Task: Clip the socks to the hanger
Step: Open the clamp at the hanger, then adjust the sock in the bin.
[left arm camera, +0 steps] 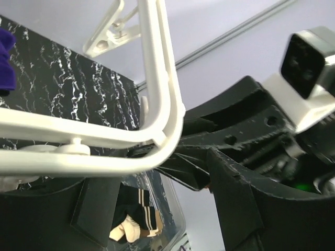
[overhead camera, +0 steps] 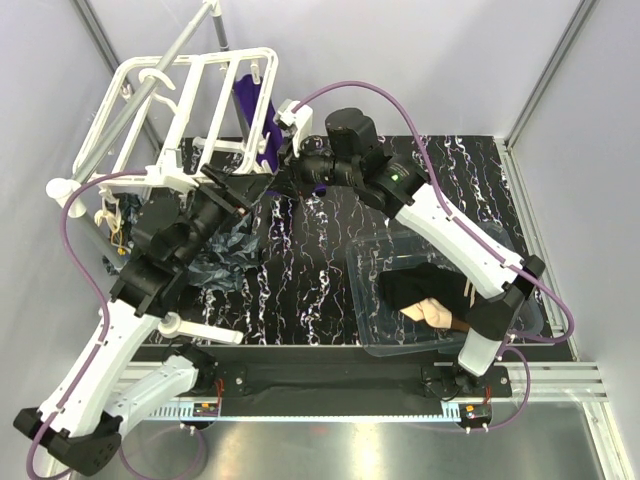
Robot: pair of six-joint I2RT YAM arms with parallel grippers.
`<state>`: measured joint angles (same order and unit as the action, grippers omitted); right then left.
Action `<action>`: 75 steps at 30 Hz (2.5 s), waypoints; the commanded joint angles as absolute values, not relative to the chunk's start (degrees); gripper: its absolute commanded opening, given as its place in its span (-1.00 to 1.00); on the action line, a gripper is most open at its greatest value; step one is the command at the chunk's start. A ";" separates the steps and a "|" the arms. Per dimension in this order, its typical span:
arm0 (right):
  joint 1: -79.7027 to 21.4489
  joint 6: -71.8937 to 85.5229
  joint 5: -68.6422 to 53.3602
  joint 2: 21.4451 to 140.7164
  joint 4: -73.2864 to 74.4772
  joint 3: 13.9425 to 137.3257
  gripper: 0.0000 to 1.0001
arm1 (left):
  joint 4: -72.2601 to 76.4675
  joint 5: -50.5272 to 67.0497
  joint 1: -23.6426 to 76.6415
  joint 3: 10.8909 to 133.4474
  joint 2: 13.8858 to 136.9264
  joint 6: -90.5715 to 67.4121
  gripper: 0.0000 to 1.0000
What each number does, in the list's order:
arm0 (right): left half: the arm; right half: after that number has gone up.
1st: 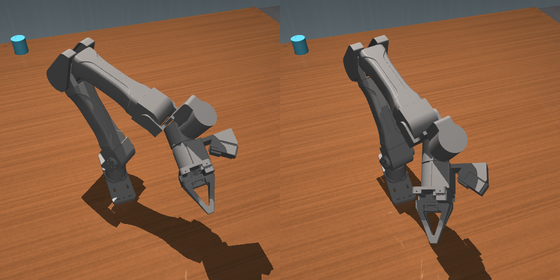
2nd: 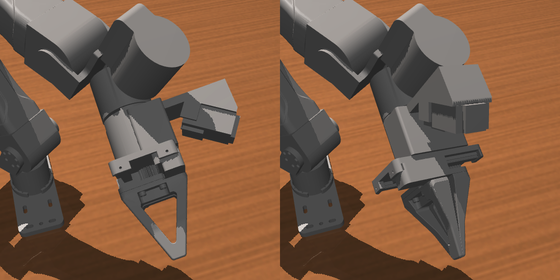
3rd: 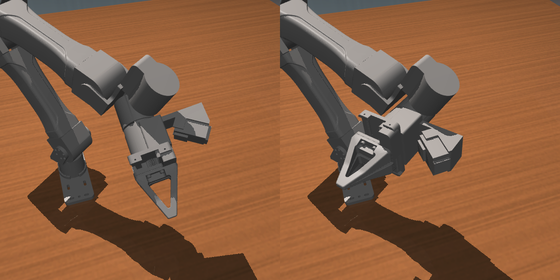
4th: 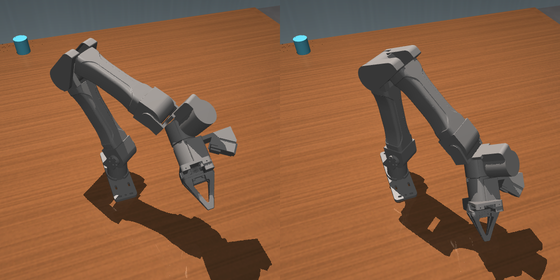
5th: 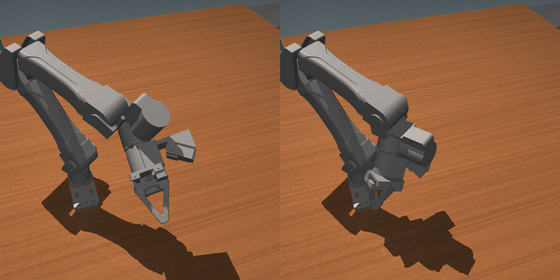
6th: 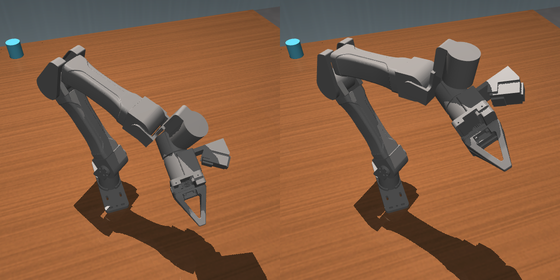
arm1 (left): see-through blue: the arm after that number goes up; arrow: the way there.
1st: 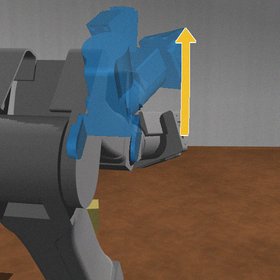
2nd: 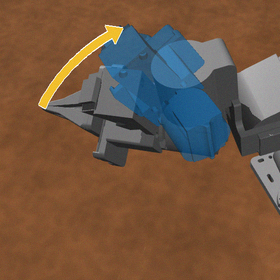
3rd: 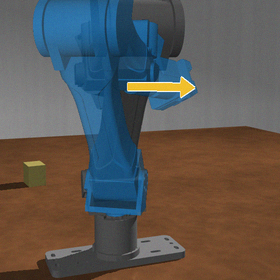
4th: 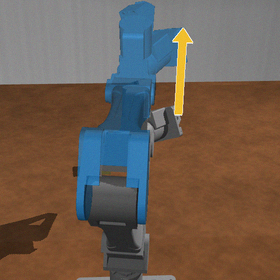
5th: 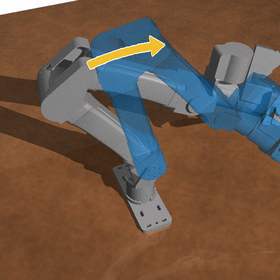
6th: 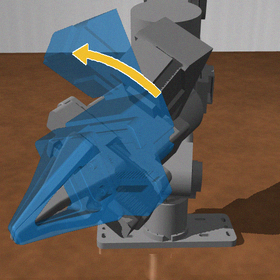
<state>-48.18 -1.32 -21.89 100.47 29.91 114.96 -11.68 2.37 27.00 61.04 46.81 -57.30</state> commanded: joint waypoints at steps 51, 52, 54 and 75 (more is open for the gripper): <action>-50.01 -6.96 -11.89 98.28 40.19 118.14 0.39 | -4.39 -17.05 31.90 64.60 50.98 -50.19 -1.00; -50.10 -6.33 -9.69 95.56 39.64 114.38 0.53 | -4.48 -17.31 31.99 64.51 50.89 -50.45 -1.00; -50.01 -3.45 -2.57 92.39 38.16 110.32 0.73 | -5.18 -17.93 31.90 64.42 50.45 -50.62 -1.00; -34.38 50.27 26.63 61.27 57.22 58.81 0.55 | -6.33 -15.03 32.08 61.17 47.99 -52.12 -1.00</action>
